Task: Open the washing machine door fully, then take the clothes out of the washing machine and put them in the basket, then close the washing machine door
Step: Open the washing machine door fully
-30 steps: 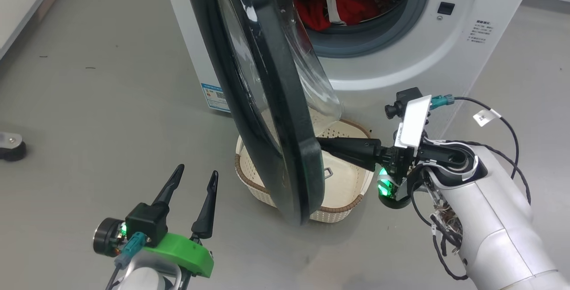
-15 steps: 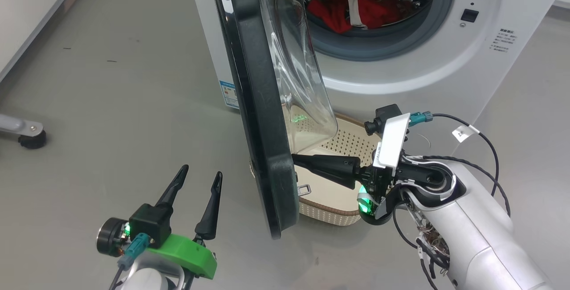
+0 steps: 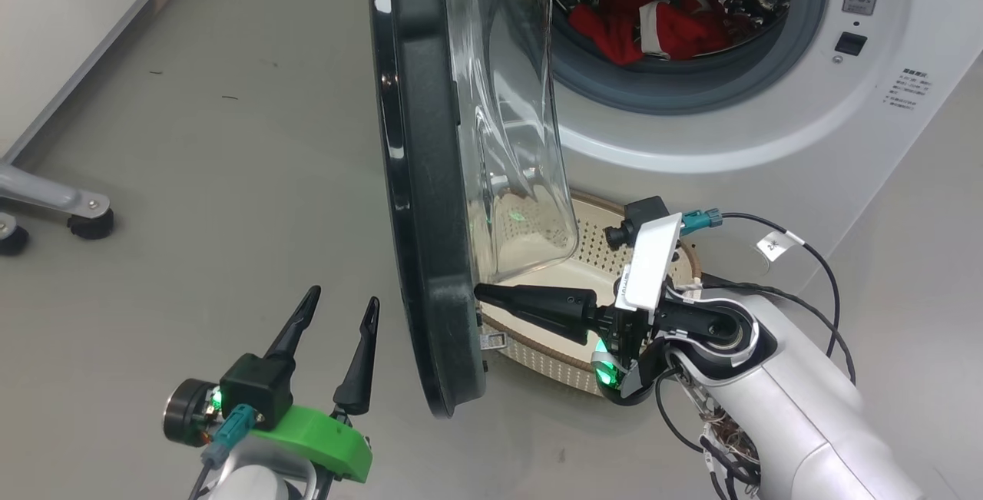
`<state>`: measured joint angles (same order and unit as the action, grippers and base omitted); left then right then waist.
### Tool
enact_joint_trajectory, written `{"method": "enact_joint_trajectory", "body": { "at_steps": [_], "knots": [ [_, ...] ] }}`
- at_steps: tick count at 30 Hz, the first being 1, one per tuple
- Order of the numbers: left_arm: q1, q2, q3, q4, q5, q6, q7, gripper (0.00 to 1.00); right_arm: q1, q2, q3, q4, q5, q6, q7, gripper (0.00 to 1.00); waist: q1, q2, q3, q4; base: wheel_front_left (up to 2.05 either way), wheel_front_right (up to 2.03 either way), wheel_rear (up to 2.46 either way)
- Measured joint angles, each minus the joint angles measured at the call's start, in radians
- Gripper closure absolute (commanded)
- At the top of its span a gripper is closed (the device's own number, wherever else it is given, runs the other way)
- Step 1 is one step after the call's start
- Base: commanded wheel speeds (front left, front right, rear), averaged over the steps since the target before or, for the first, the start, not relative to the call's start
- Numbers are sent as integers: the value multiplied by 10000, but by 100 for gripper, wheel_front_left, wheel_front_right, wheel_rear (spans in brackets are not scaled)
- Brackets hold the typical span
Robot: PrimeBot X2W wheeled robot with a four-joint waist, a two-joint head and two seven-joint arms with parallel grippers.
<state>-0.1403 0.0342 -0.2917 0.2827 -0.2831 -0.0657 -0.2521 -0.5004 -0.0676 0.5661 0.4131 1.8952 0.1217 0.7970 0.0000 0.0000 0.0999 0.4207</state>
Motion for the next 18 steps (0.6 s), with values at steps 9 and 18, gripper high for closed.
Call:
{"method": "enact_joint_trajectory", "body": {
  "at_steps": [9, 18],
  "knots": [
    [148, 6, 58, -67, 0, 77, 0, 0, 59, 13, 196, -209, 155, 0, -533, 100, 0, 0, -21, 43, 0, 0, 0],
    [176, 6, 115, -165, -52, 159, 0, 0, 590, 35, -669, -732, 257, 0, -1557, 100, 0, 0, 15, 2, 0, 0, 0]
  ]
}}
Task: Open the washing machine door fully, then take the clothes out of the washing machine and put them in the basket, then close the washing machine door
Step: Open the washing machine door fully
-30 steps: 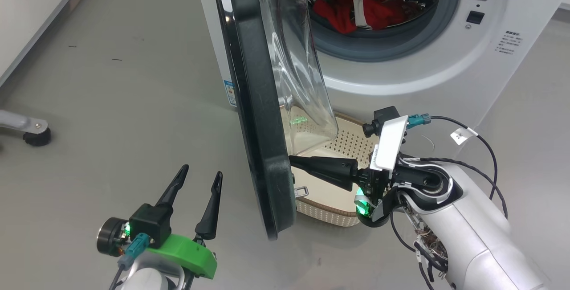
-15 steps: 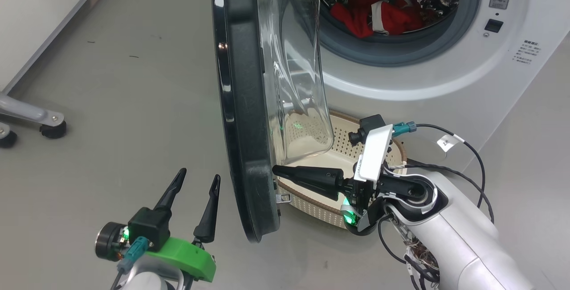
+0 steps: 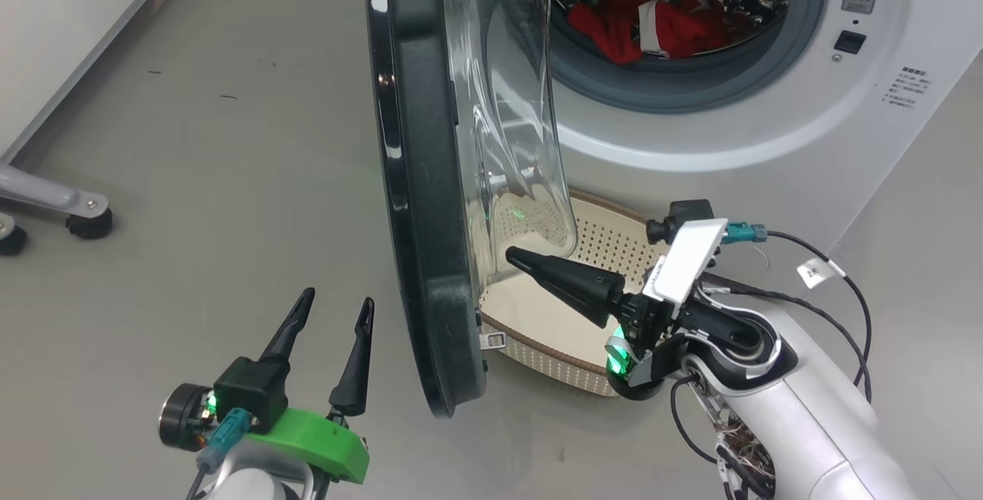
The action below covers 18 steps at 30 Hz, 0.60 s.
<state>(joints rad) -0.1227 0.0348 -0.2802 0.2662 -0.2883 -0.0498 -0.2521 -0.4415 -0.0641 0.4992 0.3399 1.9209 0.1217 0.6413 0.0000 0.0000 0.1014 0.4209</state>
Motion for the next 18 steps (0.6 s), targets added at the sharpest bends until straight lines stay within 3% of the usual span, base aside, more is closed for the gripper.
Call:
{"method": "enact_joint_trajectory", "body": {
  "at_steps": [3, 4, 5, 6, 7, 8, 13, 18],
  "knots": [
    [8, 2, 61, -10, -19, 13, 0, 0, 363, 10, -288, -144, -73, 0, -360, 100, 0, 0, -7, -36, 0, 0, 0],
    [9, 4, 63, -10, -19, 15, 0, 0, 481, 15, -426, -219, -117, 0, -522, 89, 0, 0, -9, -48, 0, 0, 0],
    [12, 2, 65, -15, -19, 17, 0, 0, 588, 17, -579, -282, -236, 0, -715, 89, 0, 0, -9, -59, 0, 0, 0],
    [12, 2, 71, -21, -19, 17, 0, 0, 676, 15, -700, -345, -347, 0, -876, 58, 0, 0, -7, -70, 0, 0, 0],
    [12, 2, 79, -33, -21, 17, 0, 0, 768, 12, -828, -428, -437, 0, -1039, 9, 0, 0, -5, -81, 0, 0, 0],
    [12, 2, 96, -56, -23, 21, 0, 0, 935, -4, -1078, -573, -813, 0, -1492, 0, 0, 0, -2, -103, 0, 0, 0],
    [16, 2, 111, -82, -104, 107, 0, 0, 1499, -174, -1779, -867, -1628, 0, -2744, 0, 0, 0, 8, -150, 0, 0, 0],
    [44, 2, 153, -123, -107, 146, 0, 0, 1923, -734, -2153, -1106, -3229, 0, -4165, 0, 0, 0, 14, -205, 0, 0, 0]
  ]
}}
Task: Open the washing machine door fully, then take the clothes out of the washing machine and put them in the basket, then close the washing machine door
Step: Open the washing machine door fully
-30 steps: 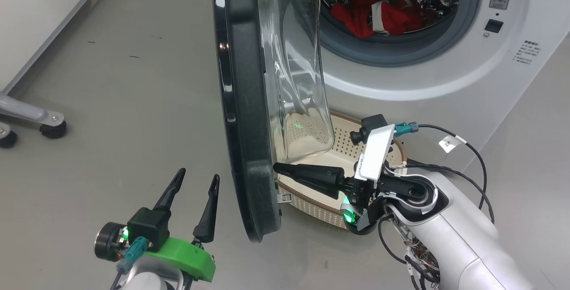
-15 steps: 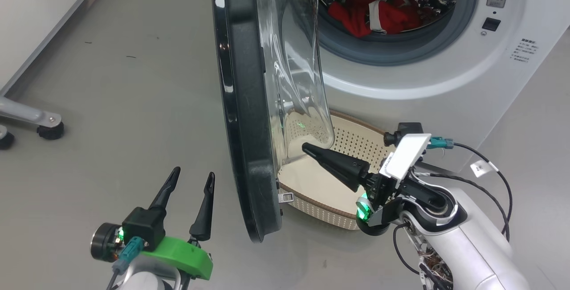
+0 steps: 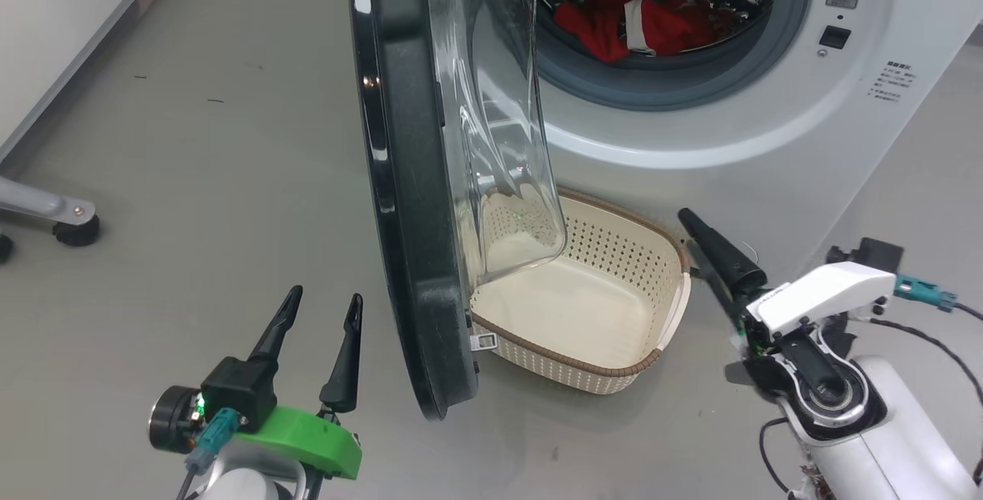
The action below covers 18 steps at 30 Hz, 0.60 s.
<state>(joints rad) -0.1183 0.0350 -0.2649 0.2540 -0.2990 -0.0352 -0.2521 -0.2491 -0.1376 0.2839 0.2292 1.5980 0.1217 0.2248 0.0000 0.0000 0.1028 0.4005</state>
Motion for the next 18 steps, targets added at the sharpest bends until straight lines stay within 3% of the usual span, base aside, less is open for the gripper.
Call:
{"method": "enact_joint_trajectory", "body": {
  "at_steps": [15, 18],
  "knots": [
    [89, 17, 77, -38, 0, 52, 0, 0, 626, -2568, 59, 261, -6608, -19, -4788, 0, 0, 0, 0, -295, 0, 0, 0],
    [90, 17, 92, -21, 0, 54, 0, 0, 615, -3191, 341, 263, -7848, -435, -5620, 0, 0, 0, -18, -311, 0, 0, 0]
  ]
}}
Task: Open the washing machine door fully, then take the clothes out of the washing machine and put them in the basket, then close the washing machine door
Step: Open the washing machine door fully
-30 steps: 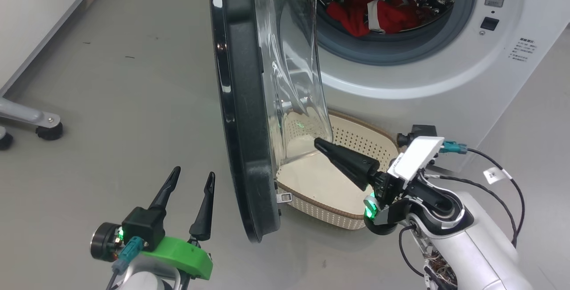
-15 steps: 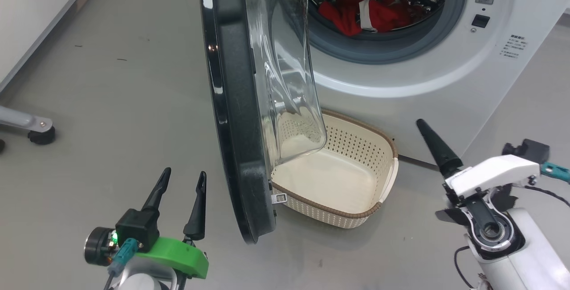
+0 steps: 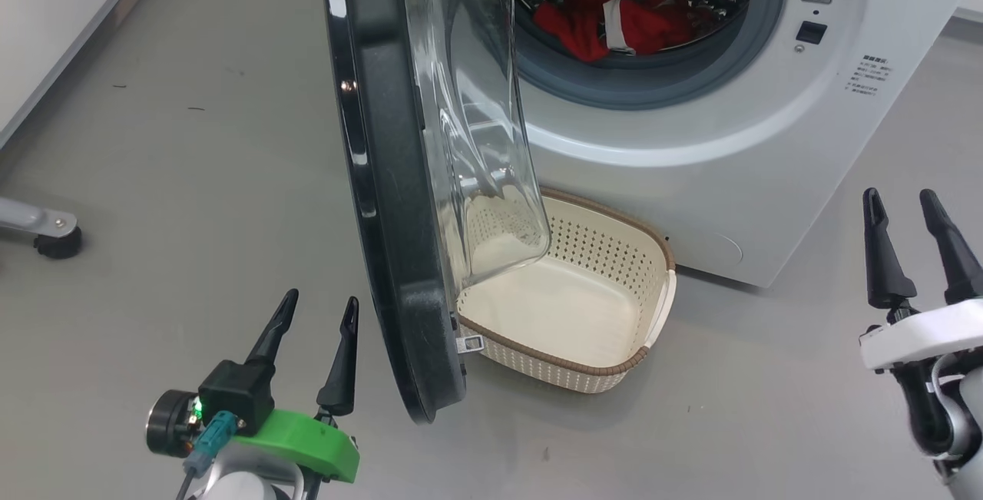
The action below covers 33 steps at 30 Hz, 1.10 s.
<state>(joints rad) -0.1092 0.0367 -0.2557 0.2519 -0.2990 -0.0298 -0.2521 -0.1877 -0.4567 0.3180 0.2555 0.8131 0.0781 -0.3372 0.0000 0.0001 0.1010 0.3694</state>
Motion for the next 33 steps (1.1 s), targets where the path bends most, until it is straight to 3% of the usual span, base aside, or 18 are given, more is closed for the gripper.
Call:
{"method": "enact_joint_trajectory", "body": {
  "at_steps": [4, 8, 11, 23, 33],
  "knots": [
    [6, 0, 12, 8, 0, 0, 0, 0, -57, -602, 61, -63, -1624, -871, 453, 0, 0, 0, -36, -12, 0, 0, 0],
    [14, 0, 56, 8, 2, 0, 0, 0, -58, -268, -270, -456, -2895, -1528, 725, 0, 0, 0, -51, -19, 0, 0, 0],
    [23, 2, 77, 10, 2, 0, 0, 0, -61, 102, -543, -959, -3400, -1802, 742, 0, 0, 0, -56, -33, 0, 0, 0],
    [63, 0, 73, 15, 2, 0, 0, 0, 1183, 1620, -504, -1078, -3868, -1858, 769, 0, 0, 0, -85, -19, 0, 0, 0],
    [85, 0, 109, 13, 2, 0, 0, 0, 1393, 2278, -479, -1066, -4395, -1864, 771, 0, 0, 0, -56, -29, 0, 0, 0]
  ]
}}
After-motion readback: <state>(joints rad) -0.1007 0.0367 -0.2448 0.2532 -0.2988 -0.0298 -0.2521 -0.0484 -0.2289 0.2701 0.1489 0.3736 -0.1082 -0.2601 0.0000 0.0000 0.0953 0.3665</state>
